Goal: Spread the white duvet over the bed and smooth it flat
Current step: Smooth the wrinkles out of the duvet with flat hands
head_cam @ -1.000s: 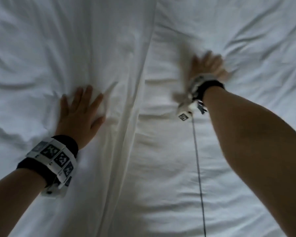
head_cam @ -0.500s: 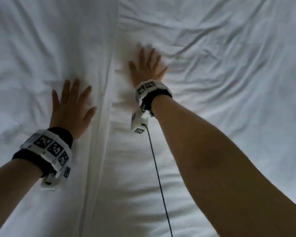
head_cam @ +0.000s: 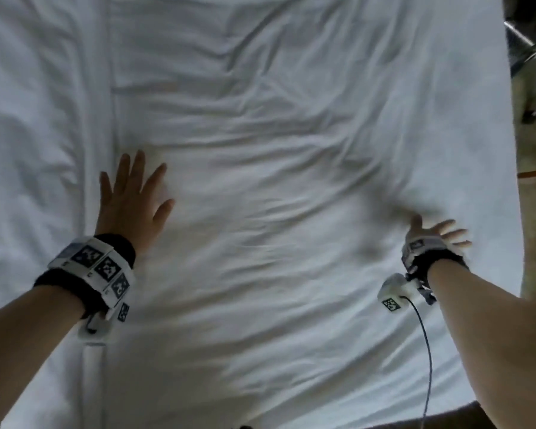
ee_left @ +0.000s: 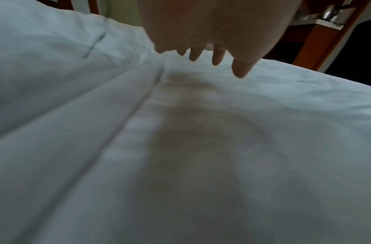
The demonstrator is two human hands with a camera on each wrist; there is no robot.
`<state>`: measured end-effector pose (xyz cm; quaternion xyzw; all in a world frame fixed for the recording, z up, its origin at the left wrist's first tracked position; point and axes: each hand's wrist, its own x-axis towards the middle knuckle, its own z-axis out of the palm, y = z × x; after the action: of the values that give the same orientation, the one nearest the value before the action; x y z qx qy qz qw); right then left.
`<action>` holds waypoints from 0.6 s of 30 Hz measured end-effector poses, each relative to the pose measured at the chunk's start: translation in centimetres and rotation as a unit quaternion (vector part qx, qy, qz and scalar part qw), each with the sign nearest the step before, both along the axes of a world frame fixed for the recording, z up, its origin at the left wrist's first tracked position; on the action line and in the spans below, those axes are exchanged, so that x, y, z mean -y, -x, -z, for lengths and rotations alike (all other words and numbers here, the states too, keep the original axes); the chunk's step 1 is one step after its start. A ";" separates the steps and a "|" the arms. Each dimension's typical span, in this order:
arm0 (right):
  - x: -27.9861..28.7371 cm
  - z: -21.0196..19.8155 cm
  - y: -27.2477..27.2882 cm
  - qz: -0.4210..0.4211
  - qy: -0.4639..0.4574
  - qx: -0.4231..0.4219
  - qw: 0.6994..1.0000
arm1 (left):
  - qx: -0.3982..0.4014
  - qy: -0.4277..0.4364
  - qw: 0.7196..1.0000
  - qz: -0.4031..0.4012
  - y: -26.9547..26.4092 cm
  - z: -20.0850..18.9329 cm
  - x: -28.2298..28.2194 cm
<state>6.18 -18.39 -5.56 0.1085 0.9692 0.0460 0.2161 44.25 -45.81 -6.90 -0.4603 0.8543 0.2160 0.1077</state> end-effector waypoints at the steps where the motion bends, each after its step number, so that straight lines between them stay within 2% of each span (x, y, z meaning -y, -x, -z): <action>1: 1.0 0.2 -0.7 -0.044 -0.017 -0.012 0.999 | 0.000 -0.004 1.000 0.005 0.8 0.0 -1.0; 5: 11.7 1.3 -5.1 -0.213 0.133 -0.008 0.968 | -0.003 -0.007 1.000 0.008 3.3 0.2 -3.7; 7: 16.2 1.6 -9.1 -0.344 0.148 0.022 0.927 | 0.000 -0.009 1.000 0.002 4.3 0.9 -4.7; 9: 18.5 1.9 -12.9 -0.469 0.162 0.063 0.866 | -0.005 -0.007 1.000 -0.007 4.8 1.5 -5.5; 10: 18.4 2.4 -13.7 -0.500 0.160 0.092 0.846 | -0.009 -0.004 1.000 -0.012 5.0 1.8 -5.9; 11: 17.4 3.3 -13.3 -0.511 0.145 0.101 0.841 | -0.012 0.000 1.000 -0.014 5.1 2.1 -6.2; 13: 13.9 4.9 -10.4 -0.451 0.128 0.084 0.879 | -0.012 0.010 1.000 -0.012 5.2 2.6 -6.9; 16: 4.4 5.1 -3.9 -0.262 0.110 0.035 0.958 | -0.009 0.016 1.000 -0.006 4.6 2.8 -8.2; 18: -4.3 4.8 0.0 -0.126 0.061 0.049 0.989 | -0.008 0.018 1.000 0.002 4.3 2.7 -9.2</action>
<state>6.15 -14.11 -10.38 -0.0302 0.9643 0.0189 0.2623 39.91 -36.66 -9.59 -0.4590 0.8597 0.2039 0.0930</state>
